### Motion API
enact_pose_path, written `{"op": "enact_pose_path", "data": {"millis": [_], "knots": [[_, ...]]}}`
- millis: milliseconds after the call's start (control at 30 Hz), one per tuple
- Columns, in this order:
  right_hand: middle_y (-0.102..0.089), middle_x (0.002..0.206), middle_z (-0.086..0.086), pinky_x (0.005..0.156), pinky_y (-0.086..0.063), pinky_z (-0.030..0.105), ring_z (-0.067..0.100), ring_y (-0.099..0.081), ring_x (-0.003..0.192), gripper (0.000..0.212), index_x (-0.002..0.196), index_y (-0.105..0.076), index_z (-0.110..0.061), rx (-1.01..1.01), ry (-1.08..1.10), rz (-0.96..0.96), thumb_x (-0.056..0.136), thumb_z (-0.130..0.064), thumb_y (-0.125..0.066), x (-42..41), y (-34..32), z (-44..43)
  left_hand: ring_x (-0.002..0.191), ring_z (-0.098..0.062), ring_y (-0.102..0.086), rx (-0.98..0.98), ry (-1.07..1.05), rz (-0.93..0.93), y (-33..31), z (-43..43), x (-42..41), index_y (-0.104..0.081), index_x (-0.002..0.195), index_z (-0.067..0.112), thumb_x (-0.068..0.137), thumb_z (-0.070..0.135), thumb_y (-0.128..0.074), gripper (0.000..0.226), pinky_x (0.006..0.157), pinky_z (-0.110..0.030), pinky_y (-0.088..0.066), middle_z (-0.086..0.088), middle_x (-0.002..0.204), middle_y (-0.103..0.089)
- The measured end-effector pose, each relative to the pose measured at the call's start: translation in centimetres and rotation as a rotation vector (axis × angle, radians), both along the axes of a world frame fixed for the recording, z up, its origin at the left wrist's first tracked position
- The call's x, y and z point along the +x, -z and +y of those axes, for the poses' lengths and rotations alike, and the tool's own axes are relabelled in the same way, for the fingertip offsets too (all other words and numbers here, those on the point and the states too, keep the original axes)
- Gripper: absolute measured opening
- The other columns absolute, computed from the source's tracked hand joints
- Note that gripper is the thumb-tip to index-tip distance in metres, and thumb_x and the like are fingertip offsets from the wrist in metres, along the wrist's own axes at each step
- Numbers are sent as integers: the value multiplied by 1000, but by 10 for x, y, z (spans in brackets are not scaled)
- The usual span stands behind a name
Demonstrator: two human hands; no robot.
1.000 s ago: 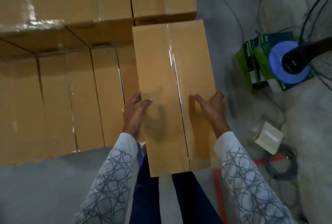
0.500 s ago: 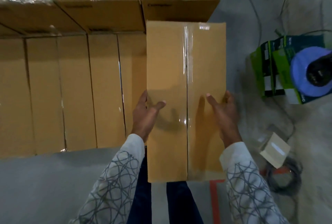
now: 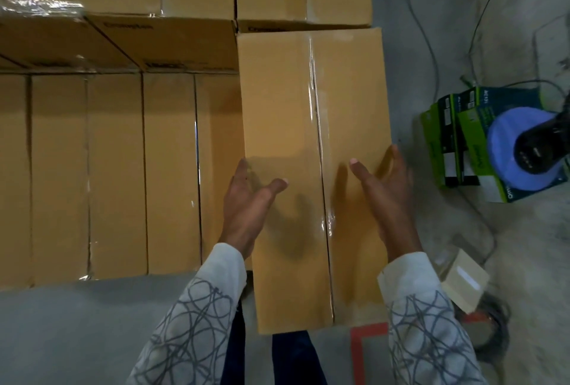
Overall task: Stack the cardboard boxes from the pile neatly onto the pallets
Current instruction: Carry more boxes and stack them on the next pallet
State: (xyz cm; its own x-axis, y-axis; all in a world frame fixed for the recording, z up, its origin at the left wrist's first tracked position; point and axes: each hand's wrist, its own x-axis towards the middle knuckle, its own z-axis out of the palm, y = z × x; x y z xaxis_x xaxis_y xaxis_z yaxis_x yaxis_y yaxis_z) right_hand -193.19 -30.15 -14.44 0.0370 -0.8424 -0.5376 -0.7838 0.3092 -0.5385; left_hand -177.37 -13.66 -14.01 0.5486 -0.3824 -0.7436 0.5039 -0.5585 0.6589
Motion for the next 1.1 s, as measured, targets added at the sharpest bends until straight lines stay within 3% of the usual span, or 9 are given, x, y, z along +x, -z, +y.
{"op": "enact_pose_path", "data": {"millis": [167, 400, 567, 667, 733, 833, 1000, 1100], "knots": [[-22, 166, 0, 113, -35, 67, 34, -32, 148, 97, 158, -23, -46, -3, -12, -18, 79, -66, -75, 9, -2, -9, 131, -24, -57, 13, 3, -4, 3, -11, 10, -46, 148, 37, 60, 60, -81, 97, 107, -51, -50, 8, 145, -56], [-20, 166, 0, 113, -39, 61, 35, -31, 149, 91, 157, -27, -48, -1, -78, -25, 82, -64, -75, 12, 3, -11, 132, -26, -56, 53, 22, 2, 17, -19, 19, -46, 146, 42, 57, 63, -81, 98, 106, -53, -51, 7, 147, -55], [-14, 168, 0, 115, -30, 68, 36, -24, 152, 98, 161, -16, -46, -4, -251, 150, 83, -68, -70, 12, 11, -3, 139, -23, -47, 67, 77, 21, 15, -21, 21, -24, 161, 39, 60, 58, -78, 116, 114, -48, -44, 7, 155, -46], [-9, 170, 0, 116, -29, 68, 36, -21, 153, 101, 161, -10, -47, 1, -295, 163, 83, -68, -71, 6, 14, -7, 134, -26, -50, 97, 144, -36, 12, -29, 18, -14, 165, 33, 74, 46, -75, 110, 111, -47, -47, 1, 152, -47], [-13, 168, 0, 114, -34, 66, 36, -25, 151, 98, 160, -15, -49, 10, -291, 133, 81, -70, -70, 4, 14, -14, 131, -28, -51, 118, 159, -72, 11, -33, 17, -13, 165, 31, 81, 40, -74, 104, 108, -48, -49, -1, 150, -46], [-18, 167, 0, 114, -36, 64, 35, -29, 149, 92, 157, -23, -50, 18, -276, 125, 81, -72, -70, 5, 13, -17, 128, -31, -52, 129, 171, -97, 7, -36, 17, -19, 163, 33, 68, 50, -70, 109, 105, -50, -51, -2, 146, -48], [-30, 161, -6, 114, -39, 60, 28, -37, 145, 74, 149, -43, -52, 13, -93, -65, 82, -67, -71, 4, 15, -12, 128, -30, -54, 145, 181, -100, 6, -35, 29, -21, 163, 31, 60, 56, -70, 116, 106, -50, -50, -2, 143, -52], [-32, 159, -10, 115, -39, 58, 23, -38, 144, 80, 146, -47, -53, 6, -45, -88, 72, -71, -72, 7, 19, -5, 126, -29, -55, 152, 207, -96, 6, -32, 32, -20, 163, 31, 63, 55, -70, 115, 107, -48, -50, -1, 143, -53]]}}
